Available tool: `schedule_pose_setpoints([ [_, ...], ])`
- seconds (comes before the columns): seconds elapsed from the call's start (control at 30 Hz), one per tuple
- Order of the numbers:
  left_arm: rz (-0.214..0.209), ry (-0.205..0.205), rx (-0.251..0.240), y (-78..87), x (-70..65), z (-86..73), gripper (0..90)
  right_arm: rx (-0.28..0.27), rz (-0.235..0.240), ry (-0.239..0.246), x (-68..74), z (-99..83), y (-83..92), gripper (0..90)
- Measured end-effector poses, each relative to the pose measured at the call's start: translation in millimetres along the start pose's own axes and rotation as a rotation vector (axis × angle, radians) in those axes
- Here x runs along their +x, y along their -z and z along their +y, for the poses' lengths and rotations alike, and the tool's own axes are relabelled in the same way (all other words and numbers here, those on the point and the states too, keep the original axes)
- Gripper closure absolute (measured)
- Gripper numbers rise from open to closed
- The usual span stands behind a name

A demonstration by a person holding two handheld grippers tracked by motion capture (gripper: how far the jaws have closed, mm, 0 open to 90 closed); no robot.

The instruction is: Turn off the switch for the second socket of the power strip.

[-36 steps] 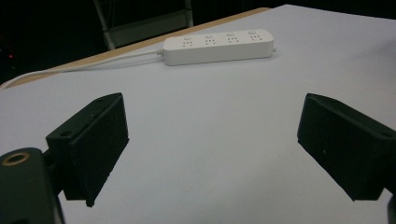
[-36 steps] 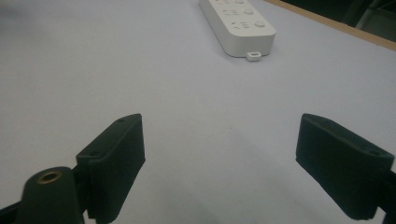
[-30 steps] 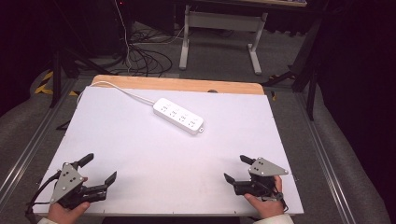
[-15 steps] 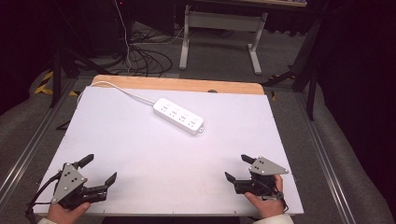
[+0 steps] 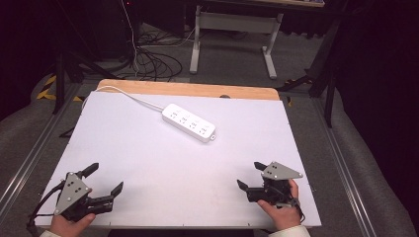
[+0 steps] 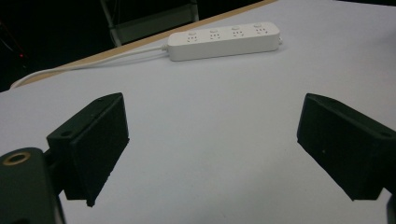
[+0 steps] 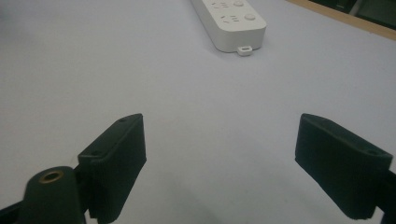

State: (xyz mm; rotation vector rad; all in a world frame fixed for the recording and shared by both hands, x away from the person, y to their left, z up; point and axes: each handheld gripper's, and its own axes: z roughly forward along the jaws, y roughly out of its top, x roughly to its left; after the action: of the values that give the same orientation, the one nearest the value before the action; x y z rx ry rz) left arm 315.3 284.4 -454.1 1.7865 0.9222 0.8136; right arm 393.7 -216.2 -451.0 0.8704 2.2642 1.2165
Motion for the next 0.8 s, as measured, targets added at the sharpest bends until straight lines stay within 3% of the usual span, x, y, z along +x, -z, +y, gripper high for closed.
schedule_pose_setpoints([
  [0.2,0.006,-0.005,-0.003,0.8,0.1,0.2,9.6,0.016,0.028,0.003,-3.0,19.3,-5.2,16.7],
  [0.8,0.000,0.001,-0.002,0.4,-0.1,0.0,9.6,0.004,0.044,0.052,-6.5,63.8,-10.7,18.0],
])
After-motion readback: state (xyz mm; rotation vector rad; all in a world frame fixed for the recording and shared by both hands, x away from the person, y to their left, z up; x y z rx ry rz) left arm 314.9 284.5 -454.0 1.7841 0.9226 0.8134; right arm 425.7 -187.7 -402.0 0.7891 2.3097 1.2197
